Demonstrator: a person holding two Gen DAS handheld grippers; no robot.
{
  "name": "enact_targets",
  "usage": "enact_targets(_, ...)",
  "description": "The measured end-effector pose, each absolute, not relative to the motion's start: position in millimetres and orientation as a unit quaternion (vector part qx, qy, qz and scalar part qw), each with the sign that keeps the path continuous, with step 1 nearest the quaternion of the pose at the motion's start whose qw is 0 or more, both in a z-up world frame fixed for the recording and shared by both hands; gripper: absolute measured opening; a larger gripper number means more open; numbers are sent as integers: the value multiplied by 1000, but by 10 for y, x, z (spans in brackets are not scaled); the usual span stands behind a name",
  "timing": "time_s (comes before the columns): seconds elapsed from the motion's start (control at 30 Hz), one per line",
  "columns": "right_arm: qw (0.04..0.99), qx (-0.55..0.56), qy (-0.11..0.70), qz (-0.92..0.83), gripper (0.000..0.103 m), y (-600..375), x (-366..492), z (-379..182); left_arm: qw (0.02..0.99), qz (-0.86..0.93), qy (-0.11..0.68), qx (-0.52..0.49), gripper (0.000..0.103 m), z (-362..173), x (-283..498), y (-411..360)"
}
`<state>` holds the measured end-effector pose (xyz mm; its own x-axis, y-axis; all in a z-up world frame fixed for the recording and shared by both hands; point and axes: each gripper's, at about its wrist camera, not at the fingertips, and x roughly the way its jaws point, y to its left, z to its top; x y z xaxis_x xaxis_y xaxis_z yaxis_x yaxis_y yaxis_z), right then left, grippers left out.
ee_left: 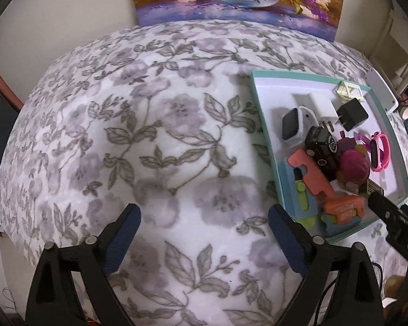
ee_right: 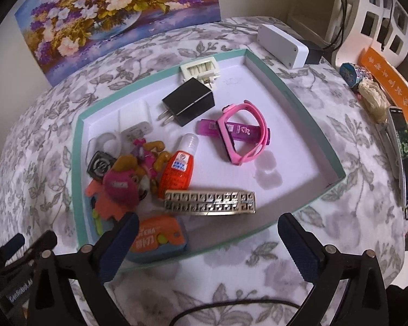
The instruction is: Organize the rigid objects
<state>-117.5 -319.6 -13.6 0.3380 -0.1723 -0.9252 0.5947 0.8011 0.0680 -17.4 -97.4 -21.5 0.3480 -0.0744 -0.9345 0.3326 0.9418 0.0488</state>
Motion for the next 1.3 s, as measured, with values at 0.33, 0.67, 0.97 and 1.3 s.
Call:
enact_targets(0.33, 812, 202, 505, -211, 103, -2906, -1261, 33, 826, -131, 539, 101, 99, -105, -231, -827)
enact_targets(0.67, 820, 209, 486, -220, 103, -2861, -1324, 148, 825, -131, 539, 109, 99, -71, -245, -768)
enact_targets(0.97, 822, 206, 485, -214, 103, -2830, -1302, 157, 826, -121, 540, 109, 99, -52, -212, -742)
enact_targets(1.3, 823, 199, 489, -210, 103, -2793, -1278, 152, 828, -102, 539, 114, 99, -41, -191, -722)
